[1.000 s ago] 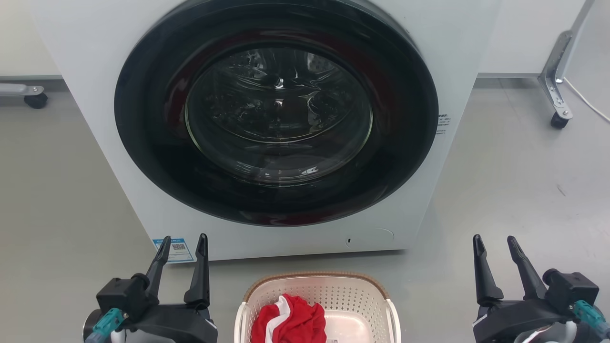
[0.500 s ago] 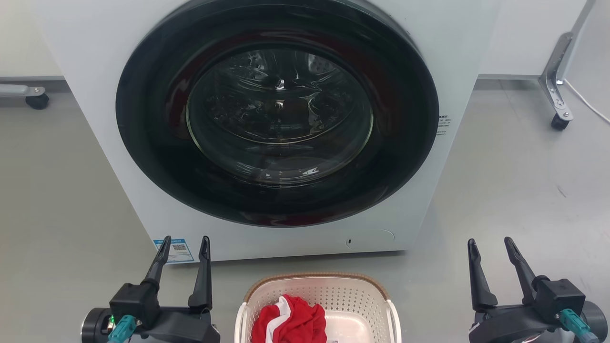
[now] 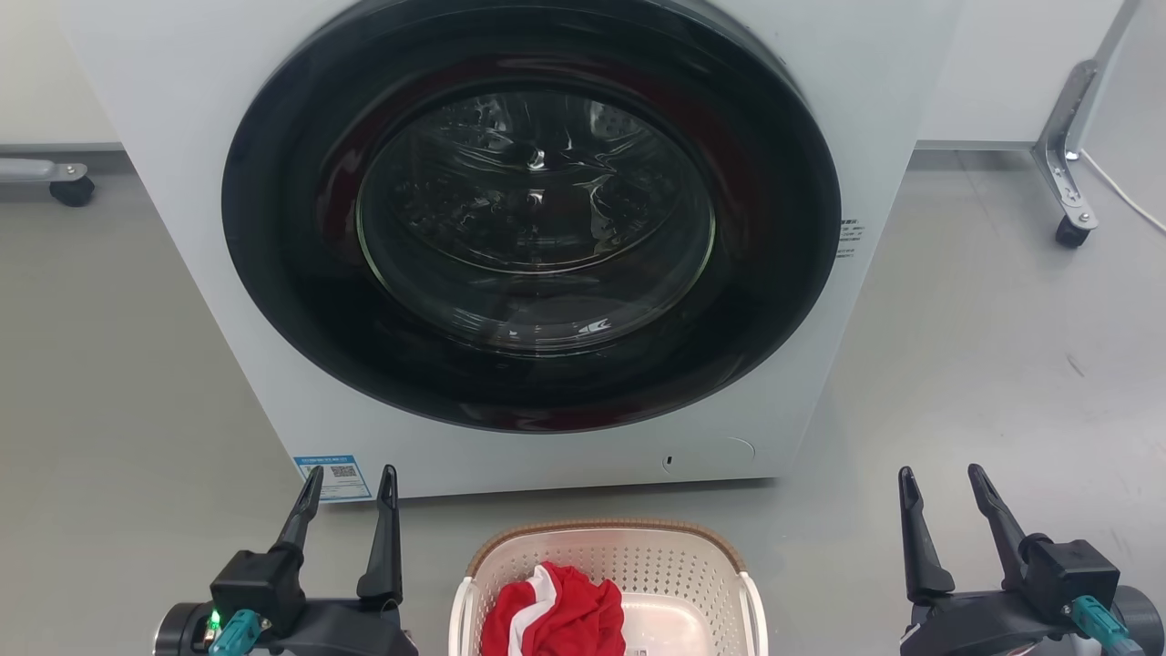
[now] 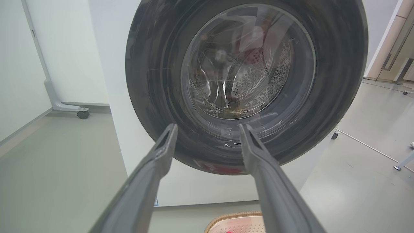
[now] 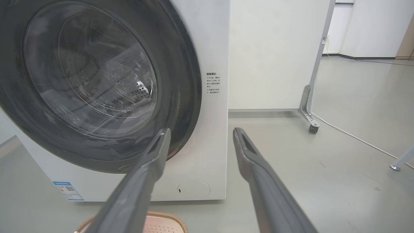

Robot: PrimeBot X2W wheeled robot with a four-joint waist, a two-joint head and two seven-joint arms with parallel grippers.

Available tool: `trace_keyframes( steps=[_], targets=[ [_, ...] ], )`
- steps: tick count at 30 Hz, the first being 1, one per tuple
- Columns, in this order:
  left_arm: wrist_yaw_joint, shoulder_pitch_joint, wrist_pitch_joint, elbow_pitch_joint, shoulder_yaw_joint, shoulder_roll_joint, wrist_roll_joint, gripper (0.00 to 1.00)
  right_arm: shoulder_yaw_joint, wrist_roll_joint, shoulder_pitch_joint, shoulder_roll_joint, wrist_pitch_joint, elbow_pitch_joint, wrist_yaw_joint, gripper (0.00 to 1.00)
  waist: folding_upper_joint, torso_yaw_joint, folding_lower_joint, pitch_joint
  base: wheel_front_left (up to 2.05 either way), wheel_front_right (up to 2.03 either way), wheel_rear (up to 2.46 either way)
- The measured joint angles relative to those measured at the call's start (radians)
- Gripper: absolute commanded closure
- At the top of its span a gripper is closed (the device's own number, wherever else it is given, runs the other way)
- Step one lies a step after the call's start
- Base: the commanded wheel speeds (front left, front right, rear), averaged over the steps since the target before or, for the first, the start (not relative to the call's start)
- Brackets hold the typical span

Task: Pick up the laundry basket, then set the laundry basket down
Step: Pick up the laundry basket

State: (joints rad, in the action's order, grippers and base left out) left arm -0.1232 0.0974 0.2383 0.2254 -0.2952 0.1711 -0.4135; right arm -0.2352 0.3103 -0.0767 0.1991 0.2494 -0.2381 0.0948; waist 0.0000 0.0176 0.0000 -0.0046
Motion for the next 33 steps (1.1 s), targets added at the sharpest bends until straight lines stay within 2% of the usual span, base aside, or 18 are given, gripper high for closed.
trace_keyframes(
  steps=[18, 33],
  targets=[
    [0.000, 0.000, -0.007, 0.003, 0.004, -0.006, 0.006, 0.00, 0.005, 0.000, 0.000, -0.002, 0.000, -0.006, -0.015, 0.00, 0.0000, 0.001, 0.0000, 0.019, 0.00, 0.00, 0.00],
    [0.000, 0.024, -0.027, -0.020, -0.016, -0.007, 0.035, 0.00, 0.006, 0.000, -0.024, -0.015, 0.000, 0.002, -0.016, 0.00, 0.0000, 0.000, 0.0001, 0.127, 0.00, 0.00, 0.00]
  ],
)
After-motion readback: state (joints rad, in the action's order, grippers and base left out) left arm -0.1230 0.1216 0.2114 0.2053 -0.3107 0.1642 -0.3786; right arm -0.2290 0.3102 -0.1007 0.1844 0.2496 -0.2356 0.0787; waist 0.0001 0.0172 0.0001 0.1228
